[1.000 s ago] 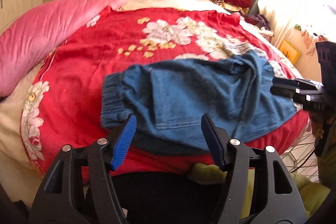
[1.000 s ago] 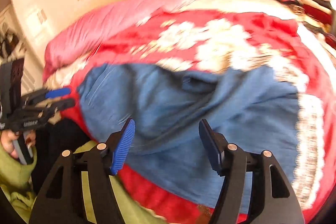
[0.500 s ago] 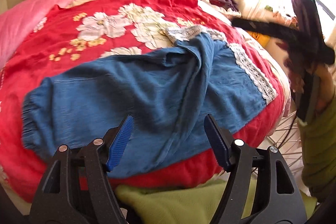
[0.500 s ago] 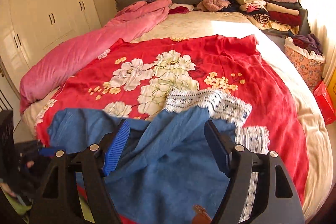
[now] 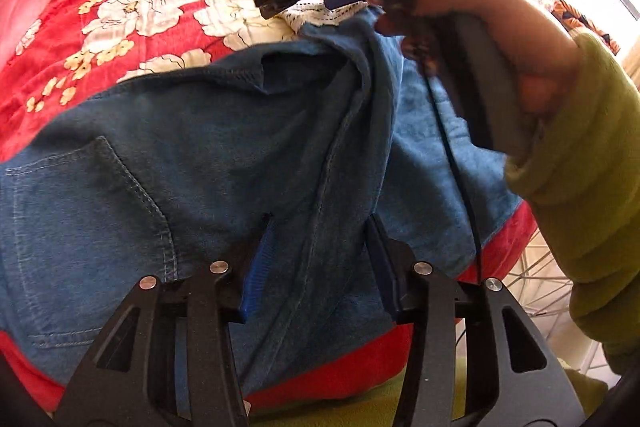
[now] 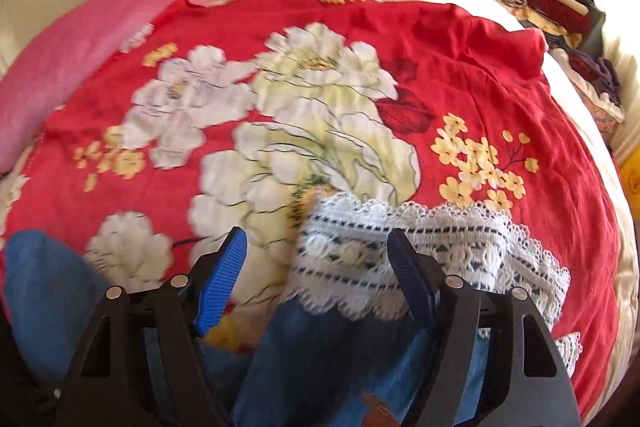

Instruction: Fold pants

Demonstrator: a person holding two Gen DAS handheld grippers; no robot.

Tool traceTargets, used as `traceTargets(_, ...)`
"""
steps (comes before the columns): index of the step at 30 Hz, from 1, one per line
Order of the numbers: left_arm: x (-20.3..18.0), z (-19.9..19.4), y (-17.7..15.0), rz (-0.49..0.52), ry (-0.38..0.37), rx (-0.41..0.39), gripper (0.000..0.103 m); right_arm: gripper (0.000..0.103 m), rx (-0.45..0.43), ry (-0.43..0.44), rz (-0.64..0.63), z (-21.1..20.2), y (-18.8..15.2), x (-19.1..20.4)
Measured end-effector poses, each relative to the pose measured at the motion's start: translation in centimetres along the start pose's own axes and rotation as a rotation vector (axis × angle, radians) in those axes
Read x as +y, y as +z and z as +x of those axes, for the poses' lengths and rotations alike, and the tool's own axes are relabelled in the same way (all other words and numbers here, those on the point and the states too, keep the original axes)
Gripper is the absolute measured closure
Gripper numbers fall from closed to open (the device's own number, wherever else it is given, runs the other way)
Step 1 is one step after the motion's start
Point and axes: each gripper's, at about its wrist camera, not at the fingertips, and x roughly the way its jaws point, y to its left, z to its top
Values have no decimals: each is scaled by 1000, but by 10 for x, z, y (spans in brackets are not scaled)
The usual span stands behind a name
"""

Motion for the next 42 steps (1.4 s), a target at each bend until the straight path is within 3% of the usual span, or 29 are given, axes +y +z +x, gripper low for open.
traceTargets(1, 1, 0, 0, -2, -3, 0, 65, 67, 7, -14, 6, 4, 0, -4)
traceTargets(4, 2, -4, 0, 11, 7, -11, 63, 94, -33, 24, 31, -5, -4, -19)
traceTargets(12, 2, -11, -2, 19, 38, -36, 54, 96, -229, 147, 157, -106, -43, -79)
traceTargets(22, -7, -19, -1, 51, 63, -59, 52, 96, -324, 157, 314, -182, -129, -140)
traceTargets(23, -10, -18, -2, 66, 70, -54, 54, 96, -319, 162, 324, -184, -137, -143)
traceTargets(25, -15, -17, -3, 90, 81, -49, 79, 96, -300, 166, 340, -188, -154, -150)
traceTargets(26, -18, -16, -4, 107, 73, -45, 96, 96, -291, 167, 351, -188, -162, -152)
traceTargets(27, -19, -17, -5, 117, 60, -45, 101, 96, -276, 173, 364, -188, -171, -155)
traceTargets(36, -25, -23, -14, 203, 137, -45, 102, 93, -135, 231, 463, -162, -232, -163)
traceTargets(42, -31, -18, -22, 242, 156, -17, 102, 82, -140, 233, 505, -167, -246, -172)
